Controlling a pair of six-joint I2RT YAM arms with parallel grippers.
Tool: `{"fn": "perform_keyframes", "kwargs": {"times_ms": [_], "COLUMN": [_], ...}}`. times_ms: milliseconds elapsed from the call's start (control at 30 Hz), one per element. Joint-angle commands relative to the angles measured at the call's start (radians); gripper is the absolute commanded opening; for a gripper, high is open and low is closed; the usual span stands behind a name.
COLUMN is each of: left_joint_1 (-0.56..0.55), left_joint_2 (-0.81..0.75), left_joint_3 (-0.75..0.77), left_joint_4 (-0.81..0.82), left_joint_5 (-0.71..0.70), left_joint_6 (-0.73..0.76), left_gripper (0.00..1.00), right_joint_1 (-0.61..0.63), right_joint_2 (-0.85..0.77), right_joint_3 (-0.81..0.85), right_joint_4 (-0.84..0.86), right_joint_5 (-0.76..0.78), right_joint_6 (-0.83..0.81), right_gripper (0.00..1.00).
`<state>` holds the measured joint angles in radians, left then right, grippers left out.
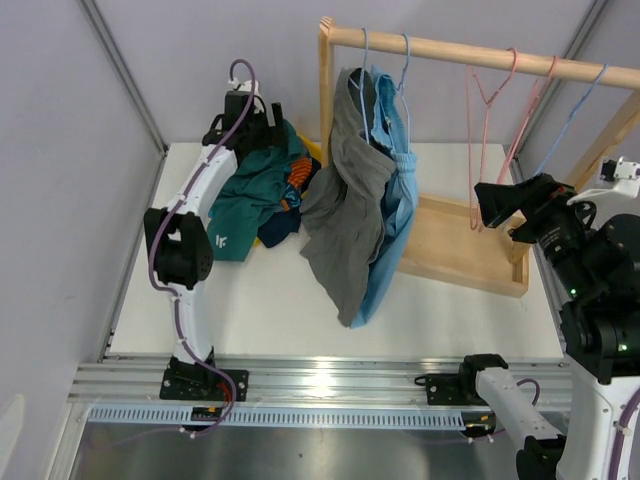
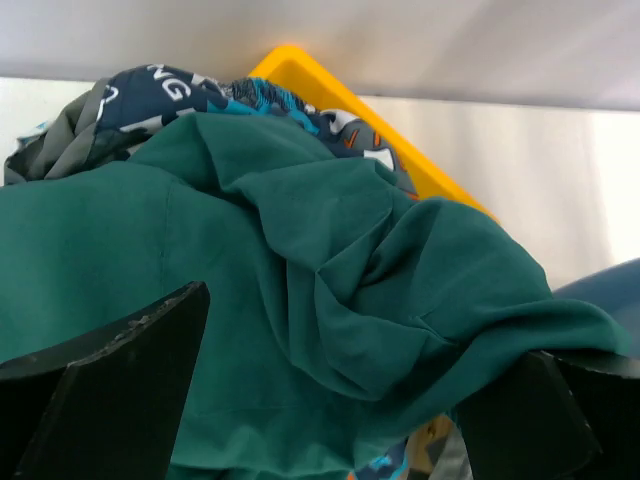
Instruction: Remove the shorts from the hanger
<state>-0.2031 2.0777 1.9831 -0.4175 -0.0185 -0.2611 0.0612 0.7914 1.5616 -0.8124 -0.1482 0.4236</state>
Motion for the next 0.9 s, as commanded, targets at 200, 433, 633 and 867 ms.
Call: {"fn": "perform_keyframes", "kwargs": {"times_ms": [200,433,633,867], "left_joint_1": [-0.005,-0.073,-0.14,-0.197], "left_joint_2": [-0.414,-0.833,-1.185,-1.41], "left_joint_3": [-0.134,-0.556,-0.88,-1.079], "left_joint_4": [-0.026,-0.003,-0.05,-0.07], "left_joint_5": [-0.003,-0.031,-0.031,-0.032], "left_joint_6": [-0.009,0.059,0.016,0.025], "left_gripper": [0.99,0.99,0.99,0.99], "right_joint_1": [0.0,0.195,0.25,0.264], "right_joint_2": [0.175,0.408,0.571,0.626], "right_joint_3": [0.121,0.204,0.307,0.267], "right_joint_4": [0.355,0.397,0.372,0.421], "right_joint_5": [-0.267,-0.136,-0.019,0.028], "right_joint_6": [0.139,0.032,-0.026,-0.01], "right_gripper": [0.99,0.99,0.99,0.86]}}
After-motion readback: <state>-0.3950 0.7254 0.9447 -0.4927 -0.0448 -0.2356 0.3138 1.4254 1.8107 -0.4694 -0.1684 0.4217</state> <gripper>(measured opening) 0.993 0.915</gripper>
